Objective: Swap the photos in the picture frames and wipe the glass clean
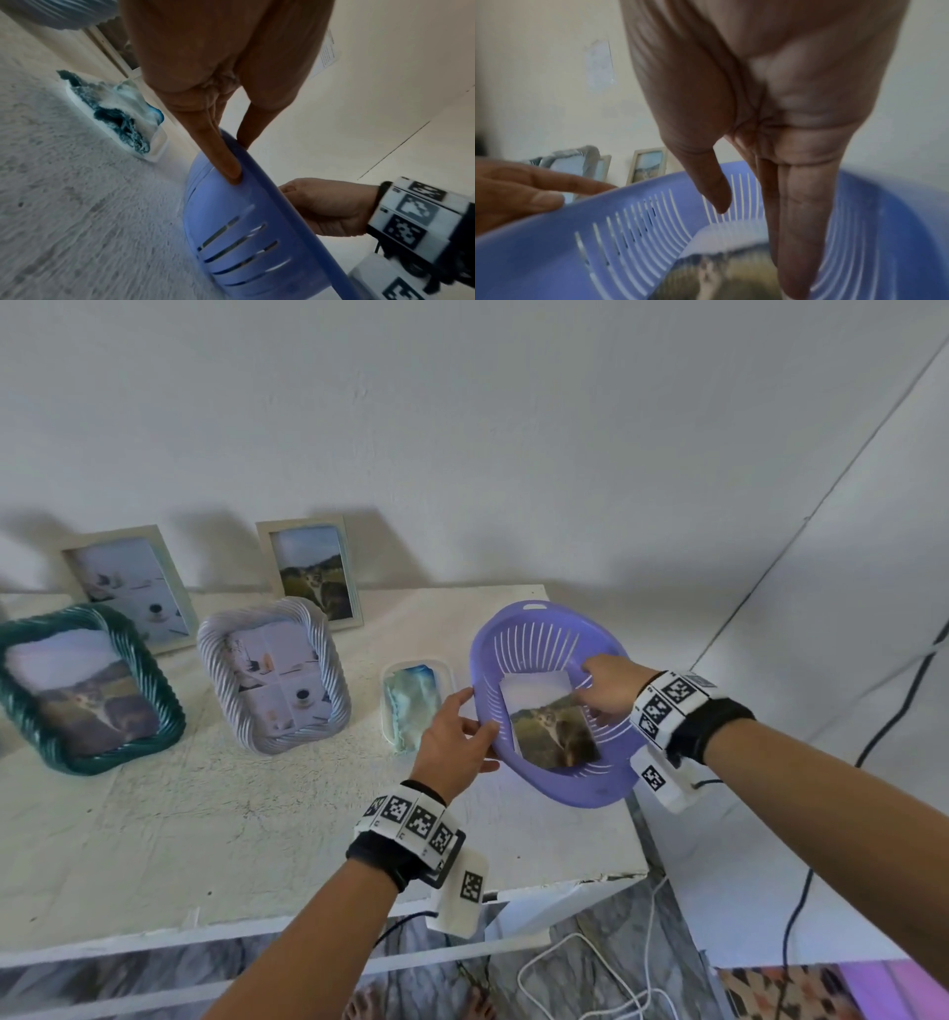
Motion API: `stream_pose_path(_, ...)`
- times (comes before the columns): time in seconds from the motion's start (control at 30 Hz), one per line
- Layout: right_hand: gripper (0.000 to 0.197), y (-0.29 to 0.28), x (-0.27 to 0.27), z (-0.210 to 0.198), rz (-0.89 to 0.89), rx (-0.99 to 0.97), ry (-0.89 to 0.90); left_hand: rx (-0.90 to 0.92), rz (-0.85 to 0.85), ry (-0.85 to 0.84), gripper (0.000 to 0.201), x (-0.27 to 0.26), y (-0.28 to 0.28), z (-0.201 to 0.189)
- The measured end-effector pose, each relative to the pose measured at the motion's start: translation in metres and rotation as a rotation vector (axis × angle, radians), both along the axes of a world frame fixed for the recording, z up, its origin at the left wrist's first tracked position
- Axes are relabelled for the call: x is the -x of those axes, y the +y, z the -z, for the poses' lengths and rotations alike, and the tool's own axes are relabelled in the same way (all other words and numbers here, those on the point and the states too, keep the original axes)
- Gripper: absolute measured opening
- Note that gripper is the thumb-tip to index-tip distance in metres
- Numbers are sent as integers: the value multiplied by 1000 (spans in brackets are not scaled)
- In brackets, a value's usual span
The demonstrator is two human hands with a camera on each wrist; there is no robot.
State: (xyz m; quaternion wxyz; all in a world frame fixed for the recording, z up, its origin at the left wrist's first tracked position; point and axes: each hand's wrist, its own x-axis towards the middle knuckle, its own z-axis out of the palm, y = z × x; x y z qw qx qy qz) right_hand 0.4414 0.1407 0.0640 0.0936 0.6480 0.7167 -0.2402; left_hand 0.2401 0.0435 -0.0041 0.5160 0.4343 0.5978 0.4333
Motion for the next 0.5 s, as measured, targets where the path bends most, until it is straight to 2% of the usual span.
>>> stream_pose_path(0.07,51,-4,-5,-8,-69,-62,13,-1,2,17,55,6,4,1)
stream_pose_path(0.13,46,-12,-11,-10,-111,-218,65,-5,0,41,52,11,7,1)
stream_pose_path(0.23,39,-27,-17,1,-23,-436,8,-20,-3,69,48,20,11,-1)
stream_pose_path(0.33,33,-36,-15,19,79,-405,50,-30,-5,95,48,27,15,-3)
stream_pose_path(0.43,32,-32,-10,29,83,-394,170,-36,-28,125,48,33,22,-3)
stream_pose_path(0.5,36,-28,-7,32,79,-383,188,-32,-35,130,48,36,27,-3)
